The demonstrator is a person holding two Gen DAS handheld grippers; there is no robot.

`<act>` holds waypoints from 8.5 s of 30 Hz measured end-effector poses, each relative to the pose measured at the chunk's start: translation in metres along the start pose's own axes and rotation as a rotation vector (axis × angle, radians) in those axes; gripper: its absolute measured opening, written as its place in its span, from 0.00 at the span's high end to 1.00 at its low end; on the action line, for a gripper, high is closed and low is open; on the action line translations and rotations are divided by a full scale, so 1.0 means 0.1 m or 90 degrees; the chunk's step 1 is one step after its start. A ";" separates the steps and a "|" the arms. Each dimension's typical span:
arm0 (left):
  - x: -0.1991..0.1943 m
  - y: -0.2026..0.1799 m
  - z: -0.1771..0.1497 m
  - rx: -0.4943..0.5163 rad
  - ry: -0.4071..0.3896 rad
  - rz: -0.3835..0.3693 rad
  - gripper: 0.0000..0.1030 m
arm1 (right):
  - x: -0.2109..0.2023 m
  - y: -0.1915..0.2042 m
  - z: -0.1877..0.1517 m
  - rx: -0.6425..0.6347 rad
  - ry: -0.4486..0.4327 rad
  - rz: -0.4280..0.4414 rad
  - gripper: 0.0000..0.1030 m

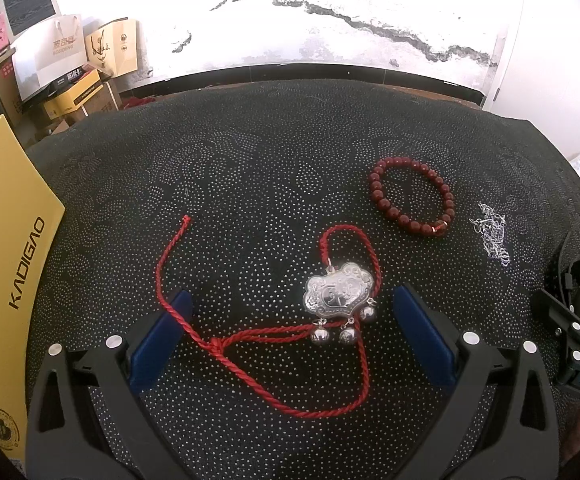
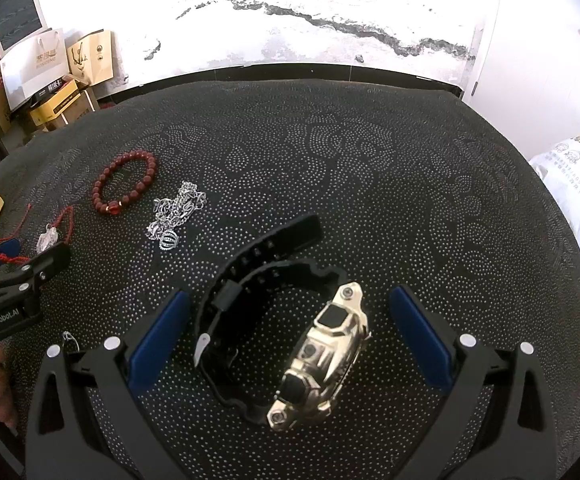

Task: Organize jewelry
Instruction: 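Move left tool to the silver pendant while right tool approaches the black watch, then close left gripper on the silver pendant while right gripper closes on the watch, then carry the pendant with left tool and watch with right tool over the box, then open right gripper to drop the watch while left gripper releases the pendant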

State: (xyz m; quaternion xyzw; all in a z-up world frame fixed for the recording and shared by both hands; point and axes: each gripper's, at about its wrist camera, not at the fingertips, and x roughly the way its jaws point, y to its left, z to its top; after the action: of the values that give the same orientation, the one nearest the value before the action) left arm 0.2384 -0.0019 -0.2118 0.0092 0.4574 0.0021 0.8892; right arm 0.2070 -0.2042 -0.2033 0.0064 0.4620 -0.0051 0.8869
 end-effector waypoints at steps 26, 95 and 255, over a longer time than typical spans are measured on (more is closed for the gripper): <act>-0.06 -0.04 -0.03 0.010 -0.014 0.003 0.22 | -0.12 0.06 -0.06 -0.021 -0.013 0.016 0.25; -0.78 0.11 0.10 0.001 -0.075 0.004 0.69 | -0.85 0.36 0.24 -0.055 -0.087 0.052 0.44; -1.68 3.37 -0.70 -0.239 -0.045 0.146 0.08 | -1.17 4.61 0.46 -0.301 -0.067 0.274 0.07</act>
State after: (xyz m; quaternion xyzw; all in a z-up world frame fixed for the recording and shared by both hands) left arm 0.0850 0.3340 -0.1099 -0.1049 0.4137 0.1879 0.8846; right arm 0.1841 0.2567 -0.0783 -0.1029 0.3916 0.2899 0.8672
